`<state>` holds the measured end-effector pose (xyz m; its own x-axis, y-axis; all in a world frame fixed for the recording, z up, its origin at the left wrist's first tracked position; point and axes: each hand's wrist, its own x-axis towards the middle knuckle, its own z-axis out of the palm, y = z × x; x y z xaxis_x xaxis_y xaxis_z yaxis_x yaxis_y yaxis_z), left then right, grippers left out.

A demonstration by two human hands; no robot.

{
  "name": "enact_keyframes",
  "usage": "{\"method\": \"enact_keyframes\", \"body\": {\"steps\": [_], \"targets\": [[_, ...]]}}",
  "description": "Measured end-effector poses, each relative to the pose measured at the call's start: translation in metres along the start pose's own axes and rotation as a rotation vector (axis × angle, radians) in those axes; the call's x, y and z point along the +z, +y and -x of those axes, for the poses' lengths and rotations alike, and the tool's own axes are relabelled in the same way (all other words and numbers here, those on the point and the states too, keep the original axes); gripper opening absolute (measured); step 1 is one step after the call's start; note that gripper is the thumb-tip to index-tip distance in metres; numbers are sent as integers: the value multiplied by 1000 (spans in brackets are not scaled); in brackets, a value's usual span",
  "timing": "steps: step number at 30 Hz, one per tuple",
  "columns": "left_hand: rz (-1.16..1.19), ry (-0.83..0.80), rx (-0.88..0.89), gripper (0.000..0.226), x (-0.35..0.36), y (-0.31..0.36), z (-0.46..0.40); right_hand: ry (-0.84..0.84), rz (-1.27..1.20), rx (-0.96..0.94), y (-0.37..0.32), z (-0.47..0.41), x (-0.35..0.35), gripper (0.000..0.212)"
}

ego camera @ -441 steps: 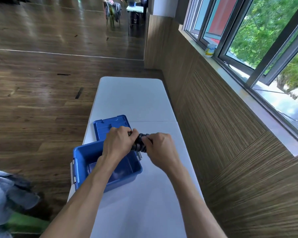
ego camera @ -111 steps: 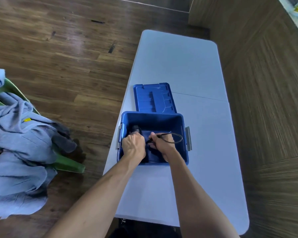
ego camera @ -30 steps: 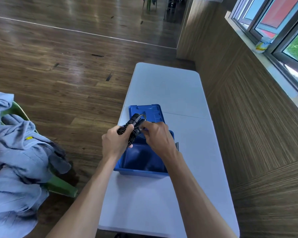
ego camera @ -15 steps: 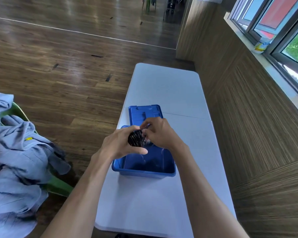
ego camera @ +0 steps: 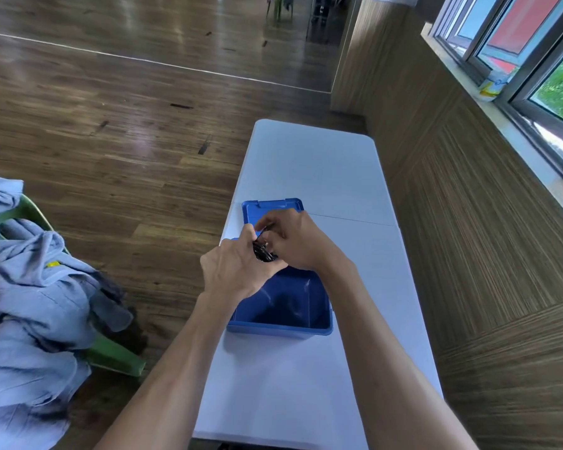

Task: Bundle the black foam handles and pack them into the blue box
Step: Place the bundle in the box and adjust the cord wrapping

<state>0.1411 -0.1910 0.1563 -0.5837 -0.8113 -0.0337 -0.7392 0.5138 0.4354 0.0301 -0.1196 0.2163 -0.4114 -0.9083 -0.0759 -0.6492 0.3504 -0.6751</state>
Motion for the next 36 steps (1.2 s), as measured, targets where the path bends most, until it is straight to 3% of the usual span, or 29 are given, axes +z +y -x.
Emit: {"method": "enact_keyframes", "body": {"steps": [7,10,15,21,23,27,31,36], "targets": [[137,33,11,48,-3,-2,-5,218,342,-15,13,-9,17,26],[191,40,-17,46,0,-9,-8,309,311,-45,16,-7,16,7],[243,60,-12,44,1,-12,-12,523,196,-193,22,-2,32,19],[269,70,-31,49,4,-10,-10,658,151,-163,25,4,42,25],[265,75,-26,44,6,-8,-6,660,129,-149,26,3,43,24],[252,149,-26,43,11,-13,1,589,-223,-71,36,6,28,29],[254,231,56,48,19,-19,8,361,-358,54,44,13,19,41],[193,285,121,46,23,-12,13,253,-370,-52,44,17,28,42]]}}
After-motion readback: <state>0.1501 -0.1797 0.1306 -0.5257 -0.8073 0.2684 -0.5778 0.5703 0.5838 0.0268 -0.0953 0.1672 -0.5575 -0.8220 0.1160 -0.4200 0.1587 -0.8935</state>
